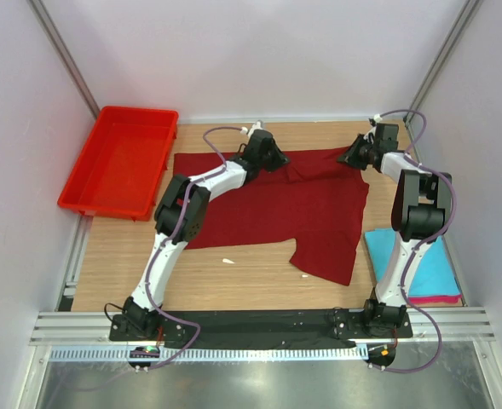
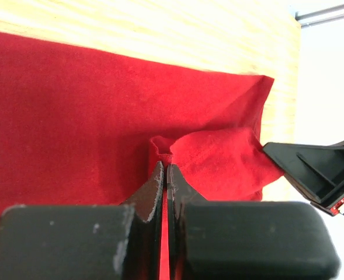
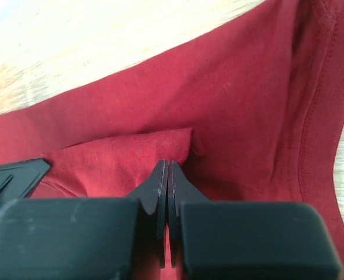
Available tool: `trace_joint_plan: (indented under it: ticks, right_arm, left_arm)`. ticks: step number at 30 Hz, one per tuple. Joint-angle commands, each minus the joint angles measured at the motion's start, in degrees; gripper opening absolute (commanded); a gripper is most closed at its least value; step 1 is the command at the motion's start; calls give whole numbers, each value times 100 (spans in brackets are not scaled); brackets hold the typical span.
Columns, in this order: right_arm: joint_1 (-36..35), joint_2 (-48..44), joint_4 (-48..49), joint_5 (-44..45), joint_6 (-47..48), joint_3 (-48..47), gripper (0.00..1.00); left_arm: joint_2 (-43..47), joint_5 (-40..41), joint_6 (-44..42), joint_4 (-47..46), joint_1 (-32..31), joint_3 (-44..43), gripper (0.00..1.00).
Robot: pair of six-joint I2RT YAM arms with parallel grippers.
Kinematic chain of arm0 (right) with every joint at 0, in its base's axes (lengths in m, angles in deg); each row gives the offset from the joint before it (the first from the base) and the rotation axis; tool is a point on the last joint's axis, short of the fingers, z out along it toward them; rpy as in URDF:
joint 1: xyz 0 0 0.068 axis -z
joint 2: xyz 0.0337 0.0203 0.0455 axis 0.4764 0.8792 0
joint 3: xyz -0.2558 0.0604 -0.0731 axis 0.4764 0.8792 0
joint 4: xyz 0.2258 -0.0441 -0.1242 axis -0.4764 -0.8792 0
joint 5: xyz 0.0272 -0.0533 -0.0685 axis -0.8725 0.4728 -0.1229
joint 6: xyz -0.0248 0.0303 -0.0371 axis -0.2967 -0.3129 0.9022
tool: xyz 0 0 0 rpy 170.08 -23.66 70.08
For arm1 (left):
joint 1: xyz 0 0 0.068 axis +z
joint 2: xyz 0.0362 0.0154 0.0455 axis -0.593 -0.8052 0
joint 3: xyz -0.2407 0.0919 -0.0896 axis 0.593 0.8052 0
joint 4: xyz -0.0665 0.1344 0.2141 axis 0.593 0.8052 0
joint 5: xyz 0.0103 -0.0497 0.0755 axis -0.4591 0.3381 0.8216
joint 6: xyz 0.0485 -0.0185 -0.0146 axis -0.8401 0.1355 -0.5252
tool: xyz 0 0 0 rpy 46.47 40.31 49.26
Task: Fold and stack the t-shirts
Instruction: Fold the tshirt
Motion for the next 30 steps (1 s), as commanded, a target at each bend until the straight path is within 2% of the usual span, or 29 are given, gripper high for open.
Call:
trace_joint_plan:
  ticks: [1,7,20,24,28,30]
  right_arm:
    - [16,-289,656,15,6,12,4]
    - [16,28,594,23,6,-208,5]
    - [16,-649,1235,-100,-214,204,5]
    - [16,-255,1086,-39,-91,64,5]
    - [24,361,840,146,50,-252,5]
    - [51,590,744,102,50,-375,8]
  left_arm:
    - [427,284,-48,-628,-15,242,0]
    - [287,304,-126,-479,11,155,0]
    - [910,268,-126,-760,2,515,0]
    - [525,294,-48,-708,11,270,6]
    - [-187,173,311,-182,107,-257,14]
    - [-442,-65,322,39,152,-512,11]
